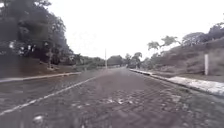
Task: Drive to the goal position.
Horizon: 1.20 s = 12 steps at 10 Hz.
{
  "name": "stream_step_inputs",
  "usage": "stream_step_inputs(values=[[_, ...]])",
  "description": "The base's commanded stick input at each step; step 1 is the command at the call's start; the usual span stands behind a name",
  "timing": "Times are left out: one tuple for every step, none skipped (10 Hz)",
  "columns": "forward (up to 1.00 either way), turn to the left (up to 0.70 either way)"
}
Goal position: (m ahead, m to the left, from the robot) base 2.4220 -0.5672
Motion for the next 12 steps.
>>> stream_step_inputs(values=[[1.0, 0.0], [1.0, 0.0], [1.0, 0.0], [1.0, 0.0], [1.0, 0.0], [1.0, 0.0], [1.0, 0.0], [1.0, 0.0], [1.0, 0.0], [1.0, 0.0], [0.95, 0.0], [0.85, 0.0]])
